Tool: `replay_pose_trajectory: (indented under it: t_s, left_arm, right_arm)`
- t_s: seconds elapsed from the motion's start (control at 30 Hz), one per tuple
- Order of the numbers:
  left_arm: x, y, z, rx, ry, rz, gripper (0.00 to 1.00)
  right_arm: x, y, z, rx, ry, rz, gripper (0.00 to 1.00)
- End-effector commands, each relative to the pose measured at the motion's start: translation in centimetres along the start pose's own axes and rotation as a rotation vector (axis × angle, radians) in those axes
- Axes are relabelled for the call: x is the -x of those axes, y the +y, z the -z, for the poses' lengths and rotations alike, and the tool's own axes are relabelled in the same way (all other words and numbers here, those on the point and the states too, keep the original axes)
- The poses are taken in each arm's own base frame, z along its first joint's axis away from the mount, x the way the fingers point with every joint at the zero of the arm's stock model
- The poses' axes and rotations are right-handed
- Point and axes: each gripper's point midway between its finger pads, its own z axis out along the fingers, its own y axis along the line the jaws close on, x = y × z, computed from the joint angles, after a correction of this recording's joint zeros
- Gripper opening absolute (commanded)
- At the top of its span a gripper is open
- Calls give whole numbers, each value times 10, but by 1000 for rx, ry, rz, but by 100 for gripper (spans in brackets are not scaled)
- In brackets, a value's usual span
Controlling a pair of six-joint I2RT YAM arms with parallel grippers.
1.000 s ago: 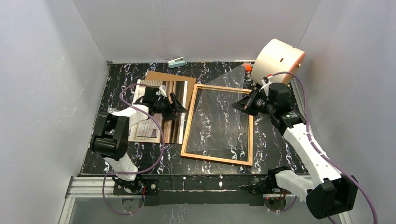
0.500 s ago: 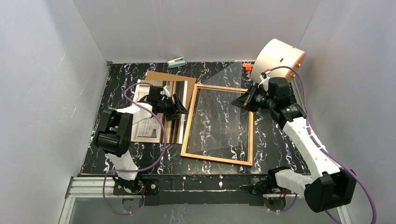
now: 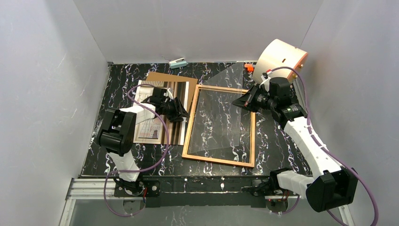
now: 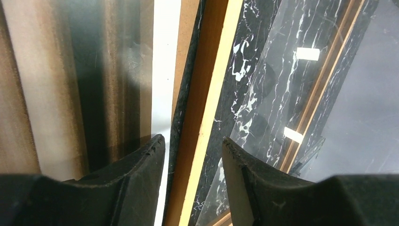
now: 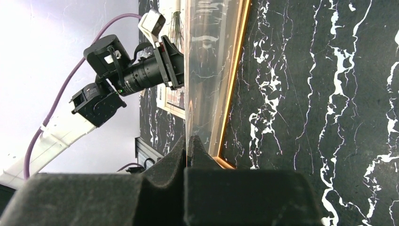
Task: Put the photo into the frame
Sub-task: Place the photo frame item in the photo frame.
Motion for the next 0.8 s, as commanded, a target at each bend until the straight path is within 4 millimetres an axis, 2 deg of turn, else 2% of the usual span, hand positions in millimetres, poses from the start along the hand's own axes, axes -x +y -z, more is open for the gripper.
replay_pose_trajectory:
  t_s: [0.0,0.33,0.77]
  left_arm:
    - [0,-5,-1,5,5,-25,45]
    - [-4,-5,-6,16,15,-27,44]
    - [-7,-4,-8,22,22,-27,37]
  right_arm:
    - [11,15,-3,67,-26,27,1]
    - [7,8,-11,71,-8,17,1]
    - [6,-1,-20,61,-5,-20,1]
